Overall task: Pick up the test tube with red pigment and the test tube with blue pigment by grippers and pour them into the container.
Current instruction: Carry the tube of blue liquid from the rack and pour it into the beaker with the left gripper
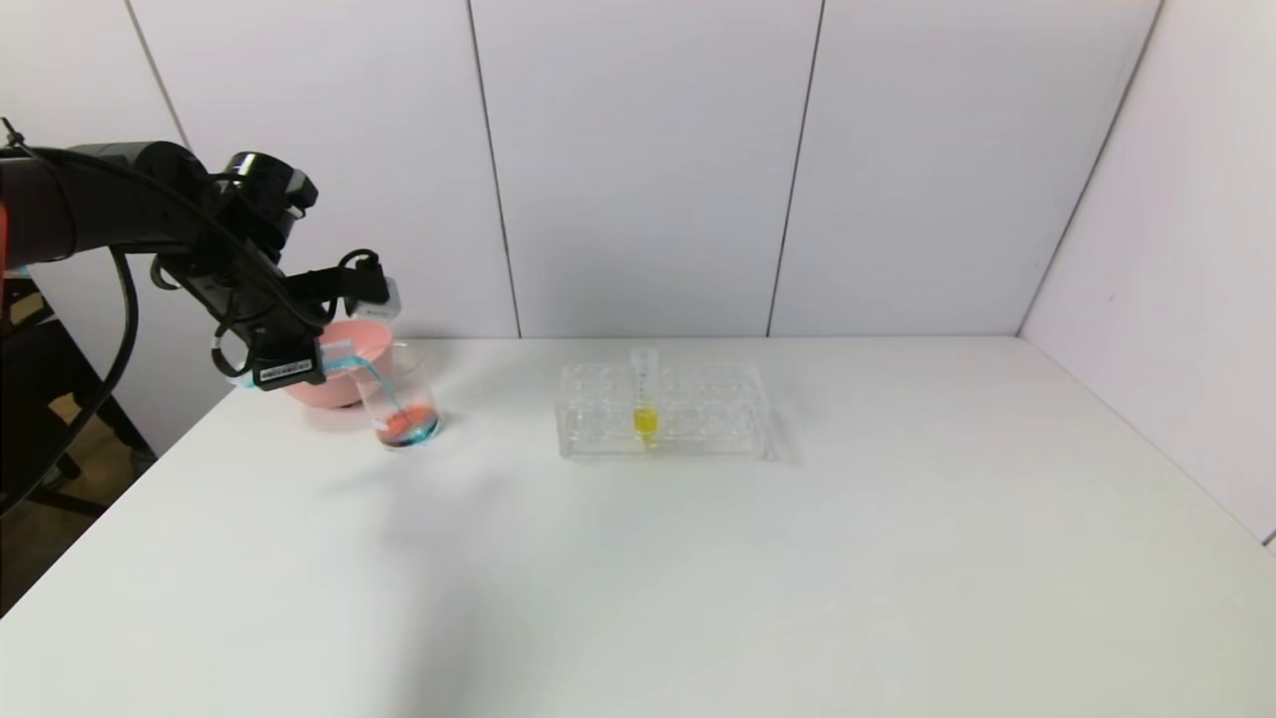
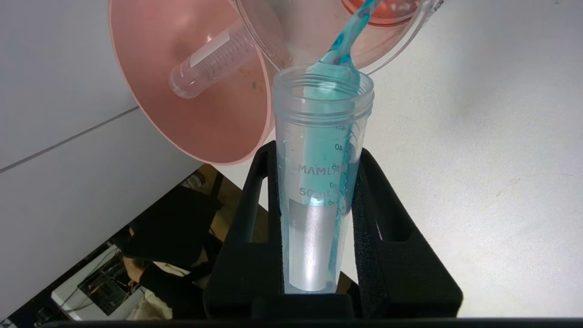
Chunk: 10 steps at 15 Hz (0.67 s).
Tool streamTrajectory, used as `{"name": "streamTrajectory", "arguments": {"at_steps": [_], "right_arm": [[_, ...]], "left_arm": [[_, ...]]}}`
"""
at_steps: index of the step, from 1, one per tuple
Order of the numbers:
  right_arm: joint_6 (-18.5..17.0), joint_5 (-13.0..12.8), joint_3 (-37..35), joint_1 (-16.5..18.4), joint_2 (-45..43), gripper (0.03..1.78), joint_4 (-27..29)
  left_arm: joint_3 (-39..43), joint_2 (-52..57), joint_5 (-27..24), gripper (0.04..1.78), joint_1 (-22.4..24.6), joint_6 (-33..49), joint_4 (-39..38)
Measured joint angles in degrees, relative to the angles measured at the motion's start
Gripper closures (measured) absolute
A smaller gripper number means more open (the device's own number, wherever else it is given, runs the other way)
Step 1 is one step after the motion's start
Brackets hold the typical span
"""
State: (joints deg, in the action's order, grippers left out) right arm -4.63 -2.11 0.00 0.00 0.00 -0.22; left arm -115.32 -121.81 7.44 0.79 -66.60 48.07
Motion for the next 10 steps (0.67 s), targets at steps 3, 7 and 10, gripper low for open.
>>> {"name": "streamTrajectory", "arguments": {"at_steps": [3, 7, 10], "right_arm": [[0.0, 0.0, 0.0, 0.0, 0.0, 0.04, -0.02], [0.0, 0.0, 0.0, 0.0, 0.0, 0.04, 0.0], [0.0, 0.0, 0.0, 0.0, 0.0, 0.04, -0.02]], "left_arm": [[0.0, -0.11, 0.99, 1.37, -0.49, 0.0, 0.0], [0.0, -0.21, 1.71, 1.37, -1.06, -0.22, -0.05], [0.0, -0.29, 3.97, 1.37, -1.54, -0.51, -0.91]]}}
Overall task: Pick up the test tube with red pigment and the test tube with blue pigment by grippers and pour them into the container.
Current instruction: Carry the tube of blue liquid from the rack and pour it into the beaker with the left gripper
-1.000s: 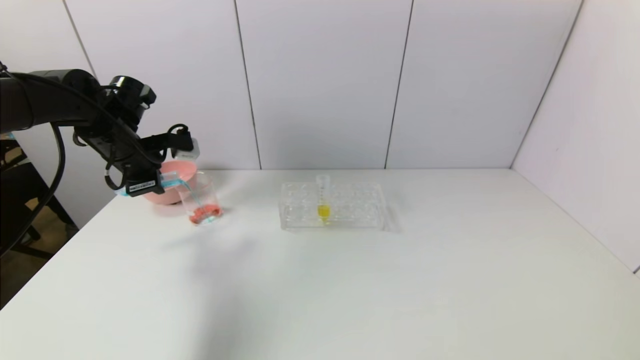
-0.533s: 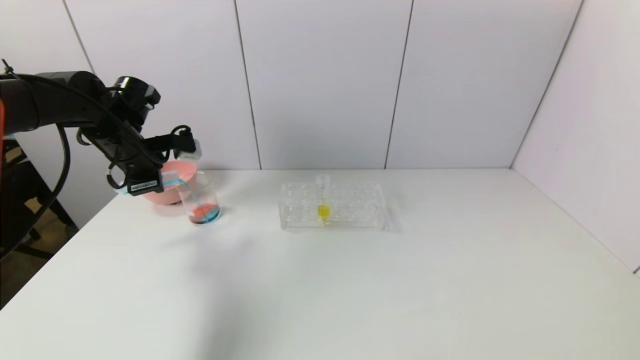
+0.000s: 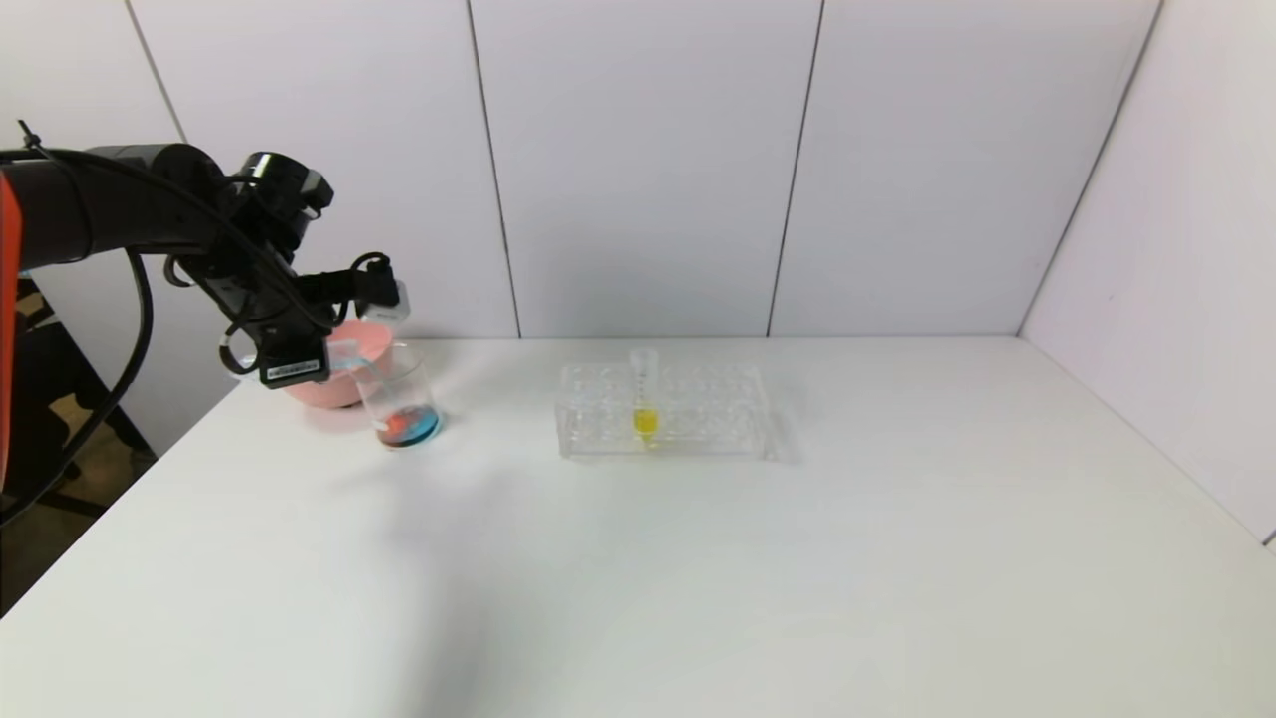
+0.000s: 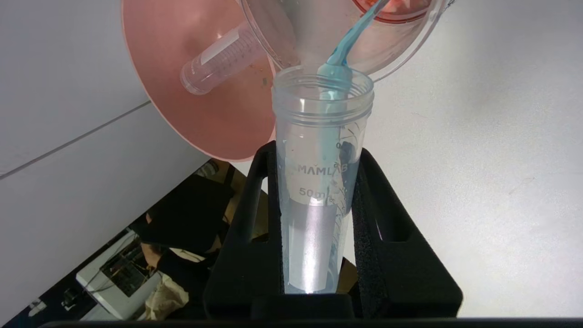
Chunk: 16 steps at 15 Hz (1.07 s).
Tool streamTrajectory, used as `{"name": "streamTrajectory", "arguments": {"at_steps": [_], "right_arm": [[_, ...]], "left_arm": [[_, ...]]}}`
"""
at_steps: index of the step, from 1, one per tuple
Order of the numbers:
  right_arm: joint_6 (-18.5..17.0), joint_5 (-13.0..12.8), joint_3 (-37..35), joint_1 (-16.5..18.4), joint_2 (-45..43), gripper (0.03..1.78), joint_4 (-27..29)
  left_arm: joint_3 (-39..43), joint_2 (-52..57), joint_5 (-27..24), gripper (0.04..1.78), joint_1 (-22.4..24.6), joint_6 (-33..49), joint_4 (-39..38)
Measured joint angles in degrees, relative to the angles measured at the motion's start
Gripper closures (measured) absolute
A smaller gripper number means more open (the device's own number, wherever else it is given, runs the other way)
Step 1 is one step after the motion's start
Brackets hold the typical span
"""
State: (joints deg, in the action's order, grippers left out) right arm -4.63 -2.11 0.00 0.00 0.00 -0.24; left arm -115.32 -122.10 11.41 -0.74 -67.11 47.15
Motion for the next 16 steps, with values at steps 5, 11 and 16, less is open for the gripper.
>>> {"name": "streamTrajectory", "arguments": {"at_steps": [5, 11, 16], "right_arm": [[0.0, 0.0, 0.0, 0.0, 0.0, 0.04, 0.0], [0.0, 0.0, 0.0, 0.0, 0.0, 0.04, 0.0], [0.0, 0.0, 0.0, 0.0, 0.0, 0.04, 0.0]], "left_arm": [[0.0, -0.26, 3.8, 1.37, -0.71, -0.85, -1.21], [0.0, -0.55, 9.84, 1.37, -2.78, -1.66, -2.51], [0.0, -0.83, 11.54, 1.37, -3.99, -1.85, -3.46]]}}
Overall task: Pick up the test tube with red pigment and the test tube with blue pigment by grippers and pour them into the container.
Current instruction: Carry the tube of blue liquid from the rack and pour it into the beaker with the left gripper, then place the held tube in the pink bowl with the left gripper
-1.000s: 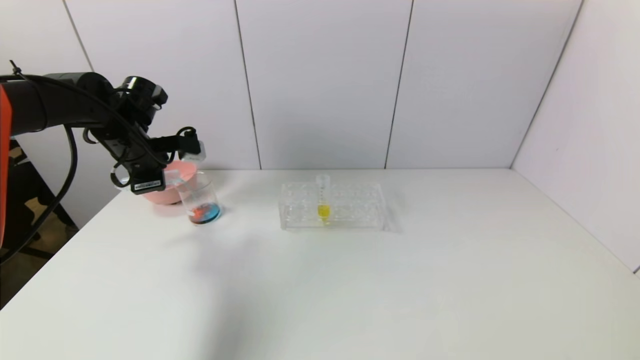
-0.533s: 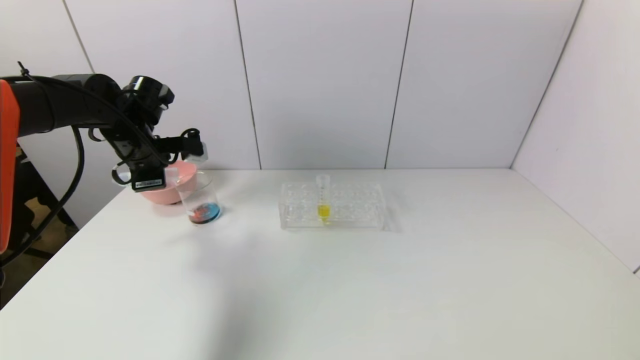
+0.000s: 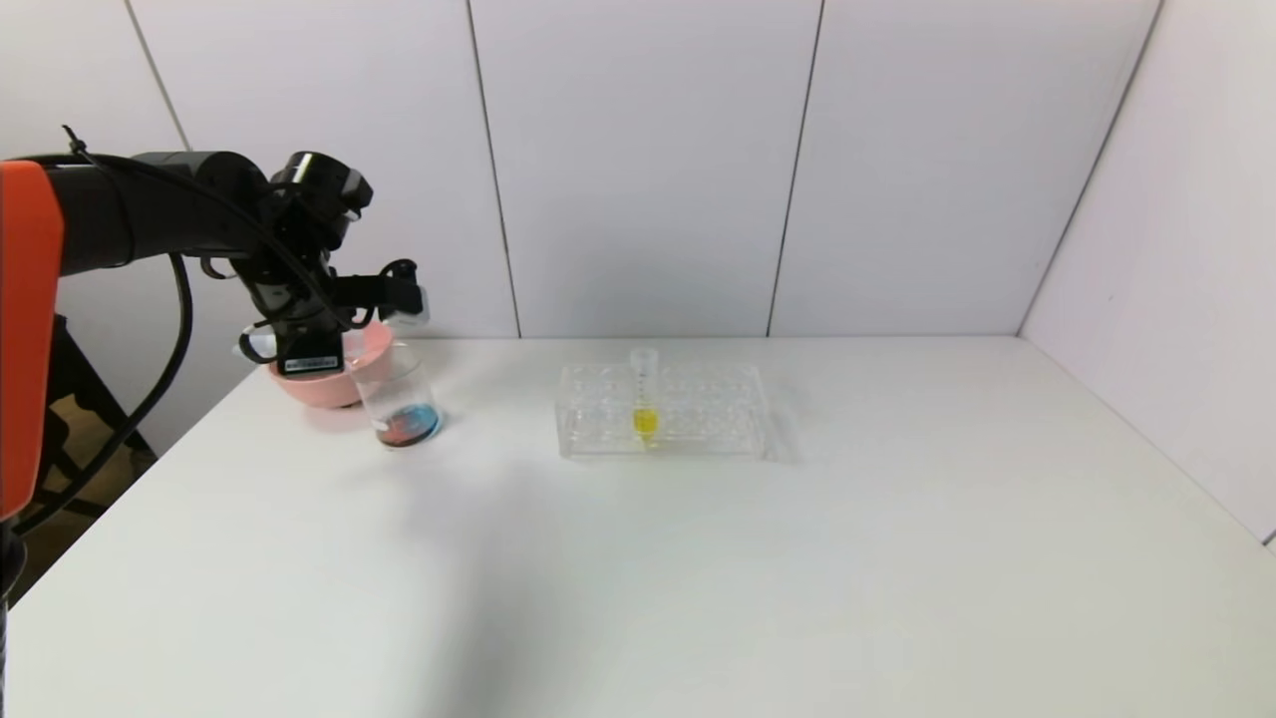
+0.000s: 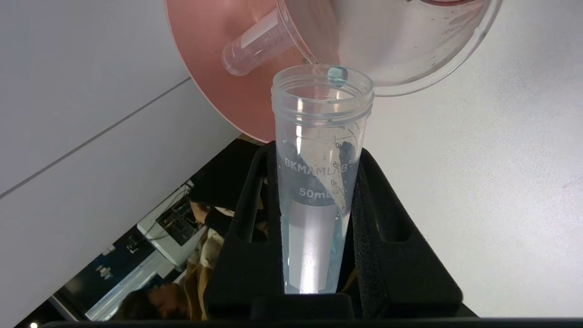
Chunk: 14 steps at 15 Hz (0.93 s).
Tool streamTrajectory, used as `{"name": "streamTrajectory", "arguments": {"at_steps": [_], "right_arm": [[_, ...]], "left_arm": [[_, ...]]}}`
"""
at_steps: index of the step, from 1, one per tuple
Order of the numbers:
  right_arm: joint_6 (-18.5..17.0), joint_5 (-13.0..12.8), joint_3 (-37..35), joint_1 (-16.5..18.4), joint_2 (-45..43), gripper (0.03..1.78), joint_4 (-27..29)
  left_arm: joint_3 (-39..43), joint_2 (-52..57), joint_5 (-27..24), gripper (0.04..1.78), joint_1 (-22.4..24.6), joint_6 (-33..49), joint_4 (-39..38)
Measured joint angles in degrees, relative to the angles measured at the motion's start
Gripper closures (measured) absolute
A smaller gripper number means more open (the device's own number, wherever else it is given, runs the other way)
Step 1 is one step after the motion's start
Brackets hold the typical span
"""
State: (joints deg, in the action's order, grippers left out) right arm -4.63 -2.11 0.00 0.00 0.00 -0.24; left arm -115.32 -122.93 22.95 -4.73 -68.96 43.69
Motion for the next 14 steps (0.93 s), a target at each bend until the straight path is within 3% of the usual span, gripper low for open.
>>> {"name": "streamTrajectory", "arguments": {"at_steps": [3, 9, 11, 14], "right_arm": [[0.0, 0.0, 0.0, 0.0, 0.0, 0.04, 0.0], [0.0, 0.0, 0.0, 0.0, 0.0, 0.04, 0.02], [0.0, 0.0, 0.0, 0.0, 0.0, 0.04, 0.02], [0.0, 0.0, 0.0, 0.0, 0.0, 0.04, 0.0]], "left_arm": [[0.28, 0.28, -4.46, 1.37, 0.18, 2.23, -0.09], [1.82, 4.72, -23.37, 1.37, 3.36, 20.96, -1.91], [4.9, 7.52, -27.31, 1.37, 4.46, 29.42, -4.97], [14.97, 12.63, -28.73, 1.37, 5.33, 42.62, -15.45]]}}
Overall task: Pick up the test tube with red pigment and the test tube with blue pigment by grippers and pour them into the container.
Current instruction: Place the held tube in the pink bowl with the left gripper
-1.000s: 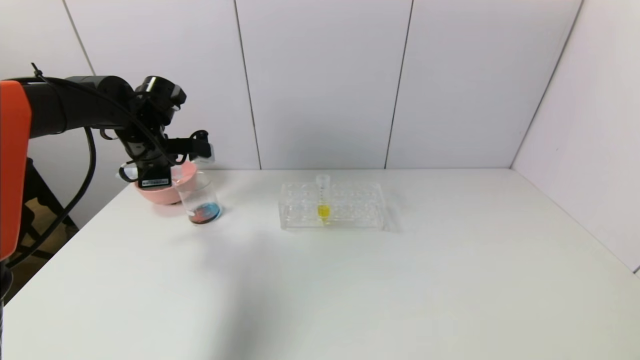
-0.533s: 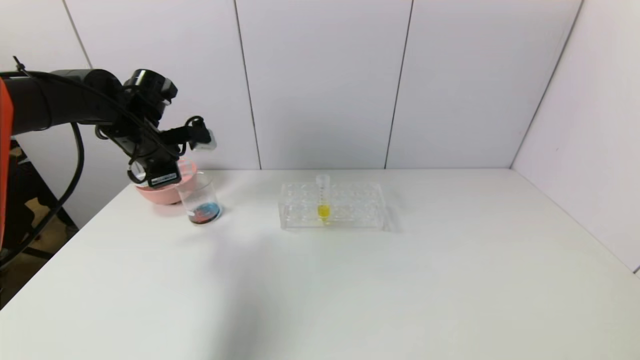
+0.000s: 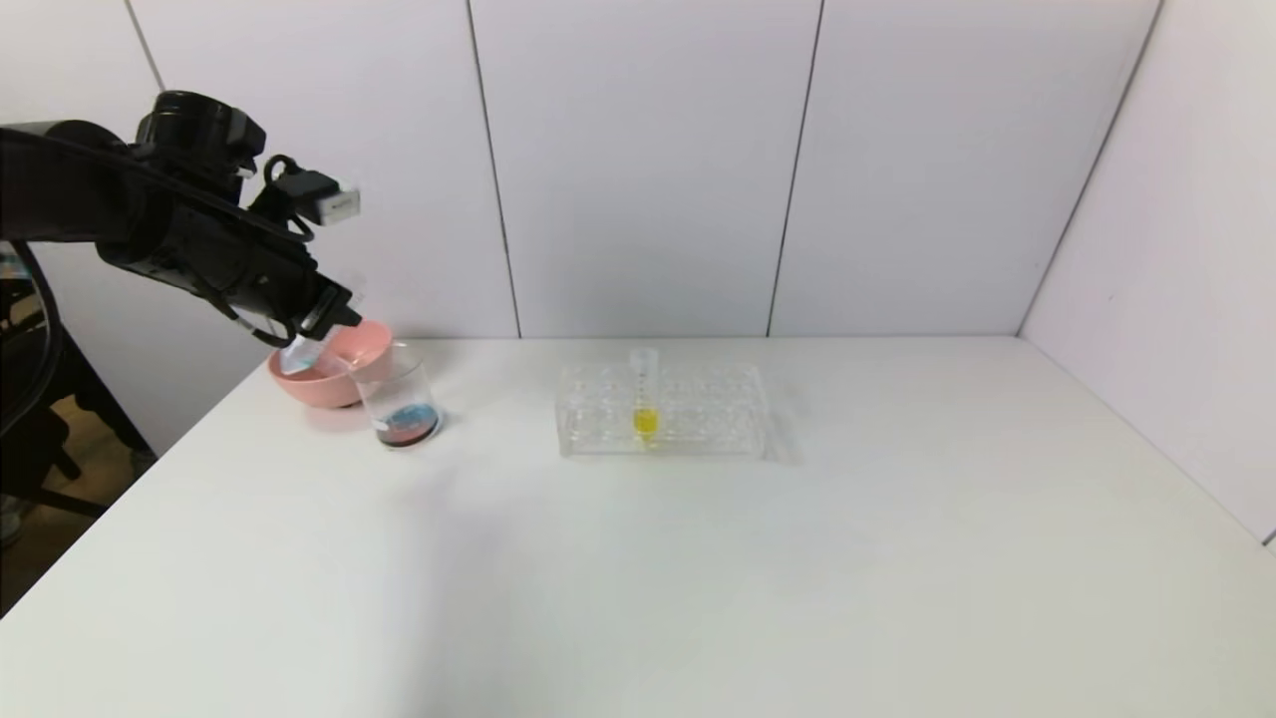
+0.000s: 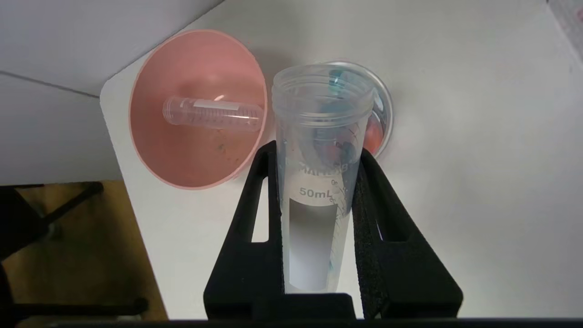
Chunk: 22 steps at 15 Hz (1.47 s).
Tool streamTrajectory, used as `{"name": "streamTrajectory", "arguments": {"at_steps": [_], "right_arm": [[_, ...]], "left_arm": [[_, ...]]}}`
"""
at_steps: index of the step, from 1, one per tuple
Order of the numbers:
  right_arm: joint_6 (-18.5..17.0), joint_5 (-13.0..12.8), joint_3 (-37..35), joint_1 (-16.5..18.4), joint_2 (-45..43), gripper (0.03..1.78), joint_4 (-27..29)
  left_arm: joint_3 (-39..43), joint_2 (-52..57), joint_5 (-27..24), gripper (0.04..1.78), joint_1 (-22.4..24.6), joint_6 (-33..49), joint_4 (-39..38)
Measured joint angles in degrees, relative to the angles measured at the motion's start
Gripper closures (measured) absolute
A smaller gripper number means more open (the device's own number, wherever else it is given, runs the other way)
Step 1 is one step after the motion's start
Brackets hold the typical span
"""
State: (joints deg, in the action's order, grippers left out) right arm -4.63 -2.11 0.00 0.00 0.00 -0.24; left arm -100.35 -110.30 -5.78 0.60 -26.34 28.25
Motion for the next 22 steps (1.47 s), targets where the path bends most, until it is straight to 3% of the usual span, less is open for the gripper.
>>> {"name": "streamTrajectory", "arguments": {"at_steps": [4, 8, 12, 15, 18, 22], "right_arm": [[0.0, 0.0, 0.0, 0.0, 0.0, 0.04, 0.0], [0.0, 0.02, 0.0, 0.0, 0.0, 0.04, 0.0], [0.0, 0.0, 0.0, 0.0, 0.0, 0.04, 0.0], [0.0, 0.0, 0.0, 0.0, 0.0, 0.04, 0.0], [0.0, 0.0, 0.0, 0.0, 0.0, 0.04, 0.0], [0.0, 0.0, 0.0, 0.0, 0.0, 0.04, 0.02]], "left_arm": [[20.0, 6.17, 0.02, 1.37, 1.29, 12.76, -22.63], [43.0, 10.41, 3.11, 1.37, 2.6, 21.66, -55.09], [61.55, 11.3, 10.31, 1.37, 3.17, 24.33, -90.43], [70.21, 8.66, 15.03, 1.37, 3.43, 24.55, -111.4], [69.9, 5.81, 16.41, 1.37, 4.28, 25.22, -115.32], [60.81, -0.61, 16.43, 1.37, 6.29, 25.0, -115.4]]}}
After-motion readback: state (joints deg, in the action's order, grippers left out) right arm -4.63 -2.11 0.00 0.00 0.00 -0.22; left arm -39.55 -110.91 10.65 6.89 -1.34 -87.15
